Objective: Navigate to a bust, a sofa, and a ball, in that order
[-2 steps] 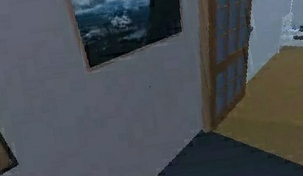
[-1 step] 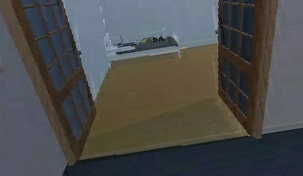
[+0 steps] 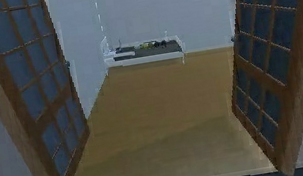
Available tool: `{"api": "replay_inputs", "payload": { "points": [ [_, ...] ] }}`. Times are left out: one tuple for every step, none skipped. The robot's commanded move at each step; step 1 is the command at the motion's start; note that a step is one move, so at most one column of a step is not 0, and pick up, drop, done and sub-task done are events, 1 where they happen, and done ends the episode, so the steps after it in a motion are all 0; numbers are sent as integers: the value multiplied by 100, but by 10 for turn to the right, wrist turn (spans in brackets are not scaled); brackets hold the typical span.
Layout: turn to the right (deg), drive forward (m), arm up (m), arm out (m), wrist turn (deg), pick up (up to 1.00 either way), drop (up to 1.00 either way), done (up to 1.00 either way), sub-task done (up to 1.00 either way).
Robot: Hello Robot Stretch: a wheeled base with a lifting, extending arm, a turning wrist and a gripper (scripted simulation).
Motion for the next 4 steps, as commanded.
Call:
{"api": "replay_inputs", "payload": {
  "points": [
    [90,0,0,0,0,0,0,0,0],
    [0,100,0,0,0,0,0,0,0],
    [30,0,0,0,0,0,0,0,0],
    [0,100,0,0,0,0,0,0,0]
  ]
}}
